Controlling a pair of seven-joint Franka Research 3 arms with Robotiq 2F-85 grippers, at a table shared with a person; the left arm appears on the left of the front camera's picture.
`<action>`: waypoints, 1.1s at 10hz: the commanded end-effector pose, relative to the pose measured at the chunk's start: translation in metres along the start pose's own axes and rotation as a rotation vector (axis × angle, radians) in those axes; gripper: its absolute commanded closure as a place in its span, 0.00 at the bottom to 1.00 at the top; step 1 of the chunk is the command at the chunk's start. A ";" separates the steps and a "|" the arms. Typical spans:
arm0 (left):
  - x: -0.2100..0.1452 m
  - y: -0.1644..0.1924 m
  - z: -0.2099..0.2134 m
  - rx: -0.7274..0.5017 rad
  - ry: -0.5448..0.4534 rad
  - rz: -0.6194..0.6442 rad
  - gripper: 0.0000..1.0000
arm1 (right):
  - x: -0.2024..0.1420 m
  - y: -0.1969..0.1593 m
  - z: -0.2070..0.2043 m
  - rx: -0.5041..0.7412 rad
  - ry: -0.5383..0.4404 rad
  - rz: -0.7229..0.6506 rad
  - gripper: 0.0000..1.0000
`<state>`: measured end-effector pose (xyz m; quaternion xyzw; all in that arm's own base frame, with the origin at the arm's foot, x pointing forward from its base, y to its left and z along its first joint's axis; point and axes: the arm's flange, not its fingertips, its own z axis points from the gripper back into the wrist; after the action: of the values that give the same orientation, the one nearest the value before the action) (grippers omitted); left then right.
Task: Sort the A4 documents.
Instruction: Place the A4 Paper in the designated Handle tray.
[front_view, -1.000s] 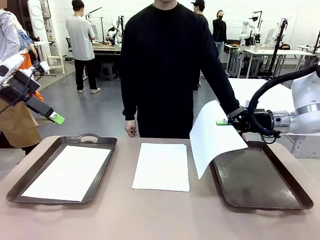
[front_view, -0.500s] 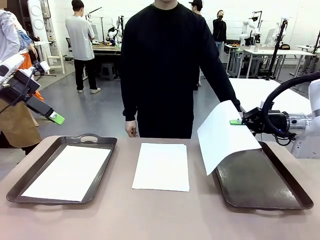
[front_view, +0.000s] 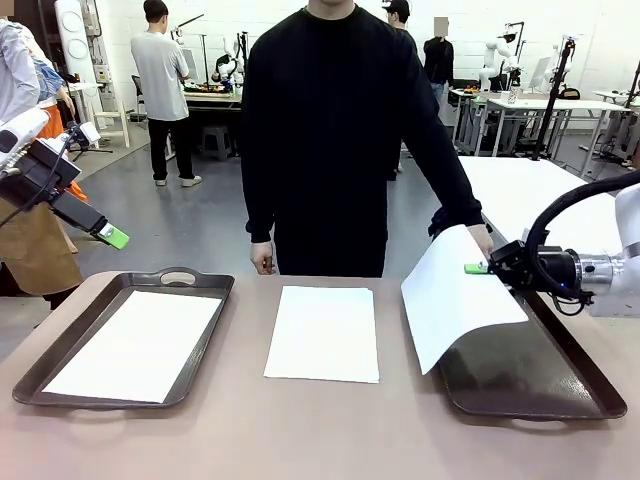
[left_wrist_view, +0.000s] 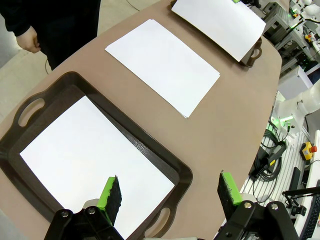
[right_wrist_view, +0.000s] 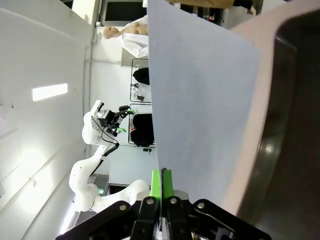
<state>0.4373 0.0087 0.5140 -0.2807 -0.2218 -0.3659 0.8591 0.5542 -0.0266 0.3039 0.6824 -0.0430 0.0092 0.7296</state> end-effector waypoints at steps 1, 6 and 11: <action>0.000 -0.001 -0.001 -0.003 0.002 -0.010 0.00 | 0.008 -0.012 0.024 -0.045 0.041 0.002 0.99; 0.000 -0.001 -0.001 -0.003 0.002 -0.010 0.00 | 0.002 -0.008 0.045 -0.276 0.117 0.120 0.99; 0.000 -0.001 -0.001 -0.003 0.002 -0.010 0.00 | -0.010 -0.012 0.057 -0.582 0.091 0.218 0.99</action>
<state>0.4373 0.0086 0.5140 -0.2807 -0.2218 -0.3660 0.8591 0.5574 -0.0903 0.2932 0.4636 -0.0633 0.1020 0.8779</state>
